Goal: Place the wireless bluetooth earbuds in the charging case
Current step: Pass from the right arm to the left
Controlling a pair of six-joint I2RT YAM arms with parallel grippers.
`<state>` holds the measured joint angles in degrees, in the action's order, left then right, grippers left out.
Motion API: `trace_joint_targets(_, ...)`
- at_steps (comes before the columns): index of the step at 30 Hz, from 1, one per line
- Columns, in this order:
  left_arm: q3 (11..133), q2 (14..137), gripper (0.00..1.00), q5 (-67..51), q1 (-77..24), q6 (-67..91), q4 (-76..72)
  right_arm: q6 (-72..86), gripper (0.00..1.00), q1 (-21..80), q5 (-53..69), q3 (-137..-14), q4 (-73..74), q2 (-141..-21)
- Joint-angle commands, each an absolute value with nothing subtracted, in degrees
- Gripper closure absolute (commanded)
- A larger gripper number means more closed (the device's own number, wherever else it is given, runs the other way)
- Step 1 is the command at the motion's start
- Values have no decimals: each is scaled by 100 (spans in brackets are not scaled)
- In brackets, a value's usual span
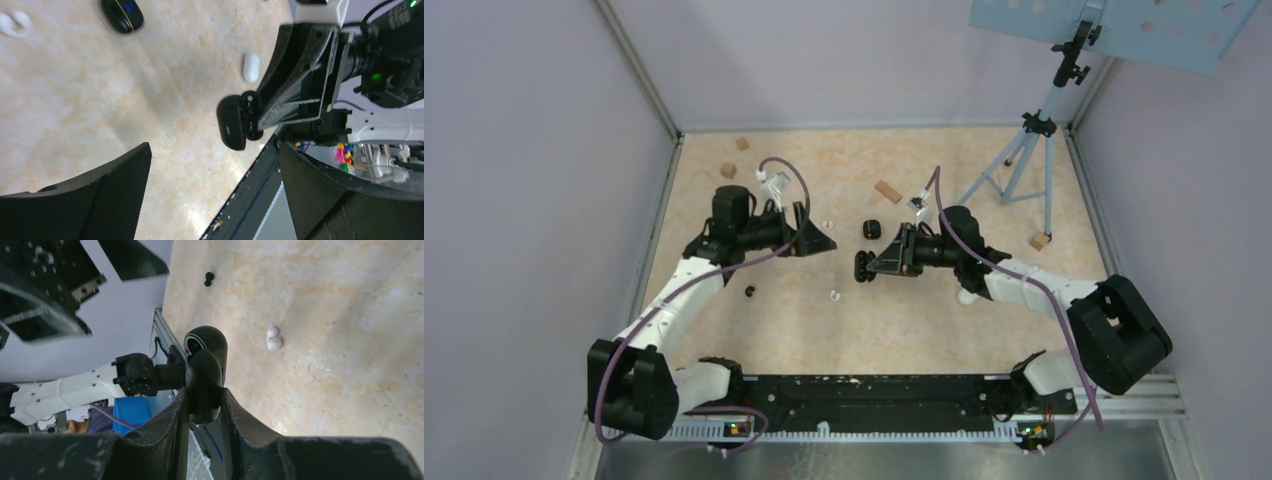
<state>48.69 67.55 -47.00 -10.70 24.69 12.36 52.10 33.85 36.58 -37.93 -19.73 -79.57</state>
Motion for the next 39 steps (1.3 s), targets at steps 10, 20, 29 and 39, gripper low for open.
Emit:
trace_joint_targets(10, 3980, 6854, 8, -3871, -2327, 3828, -685, 4968, 100, 3450, 3353, -4131, -1446, -7784)
trace_joint_targets(20, 4018, 7632, 18, -4011, -2571, 3994, -1169, 5039, 100, 3467, 3305, -4026, -1464, -7627)
trace_joint_targets(29, 3822, 7783, 40, -4245, -2621, 4288, -1551, 5058, 100, 3464, 3311, -4017, -1502, -7601)
trace_joint_targets(39, 3824, 7914, 64, -4342, -2644, 4331, -1590, 5212, 94, 3463, 3410, -3939, -1746, -7588)
